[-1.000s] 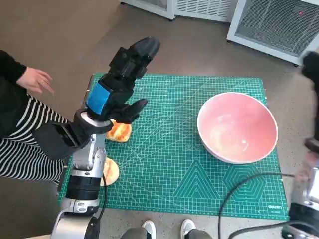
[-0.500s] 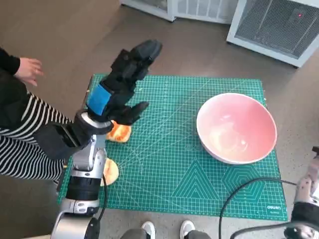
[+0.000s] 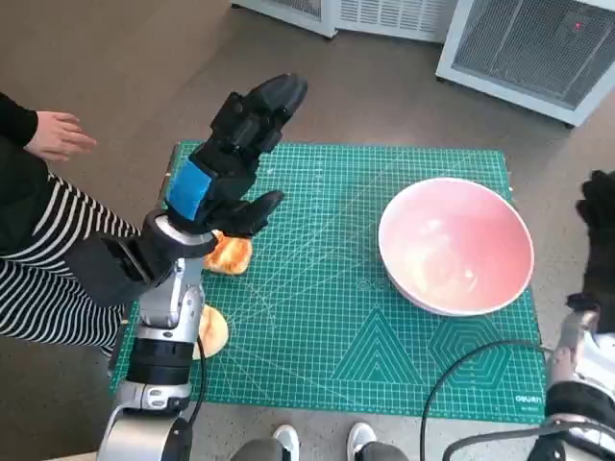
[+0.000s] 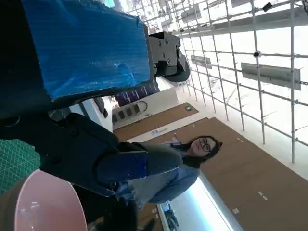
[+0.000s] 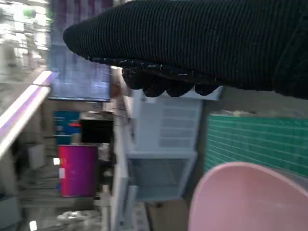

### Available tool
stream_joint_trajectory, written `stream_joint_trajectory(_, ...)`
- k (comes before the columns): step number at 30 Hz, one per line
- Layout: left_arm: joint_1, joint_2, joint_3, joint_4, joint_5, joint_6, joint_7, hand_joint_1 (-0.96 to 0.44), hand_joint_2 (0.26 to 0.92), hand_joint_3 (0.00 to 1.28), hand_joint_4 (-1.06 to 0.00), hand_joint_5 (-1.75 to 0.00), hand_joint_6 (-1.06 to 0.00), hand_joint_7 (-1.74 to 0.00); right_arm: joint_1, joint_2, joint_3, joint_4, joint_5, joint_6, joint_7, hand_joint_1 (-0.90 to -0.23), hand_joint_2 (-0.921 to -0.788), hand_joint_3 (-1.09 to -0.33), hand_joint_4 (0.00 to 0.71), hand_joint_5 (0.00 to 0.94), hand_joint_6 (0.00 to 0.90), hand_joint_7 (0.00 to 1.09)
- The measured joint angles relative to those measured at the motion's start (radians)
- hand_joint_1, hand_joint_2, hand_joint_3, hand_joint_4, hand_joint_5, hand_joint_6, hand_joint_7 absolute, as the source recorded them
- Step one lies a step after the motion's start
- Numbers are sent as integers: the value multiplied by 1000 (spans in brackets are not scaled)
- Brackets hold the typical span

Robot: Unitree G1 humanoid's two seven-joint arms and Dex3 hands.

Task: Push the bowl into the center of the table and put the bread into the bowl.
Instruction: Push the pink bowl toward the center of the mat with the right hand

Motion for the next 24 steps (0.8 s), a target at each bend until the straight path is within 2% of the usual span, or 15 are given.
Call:
stream_joint_trajectory(6, 0, 4, 2, 0, 0, 0, -6, -685, 833, 507, 1, -193, 1, -553, -19, 26, 18, 53, -3, 21, 1, -610, -921, -781, 78, 16, 29, 374)
stream_joint_trajectory(17, 1, 14, 8, 0, -1, -4, -24, -688, 905, 368, 1, -185, 1, -491, -52, 95, 68, 78, -8, 50, 17, -640, -921, -755, 79, 9, 45, 358)
stream_joint_trajectory(24, 6, 21, 17, 0, -1, -19, -28, -693, 919, 334, 1, -169, 1, -477, -73, 133, 94, 78, -21, 55, 36, -657, -921, -751, 83, 9, 50, 351)
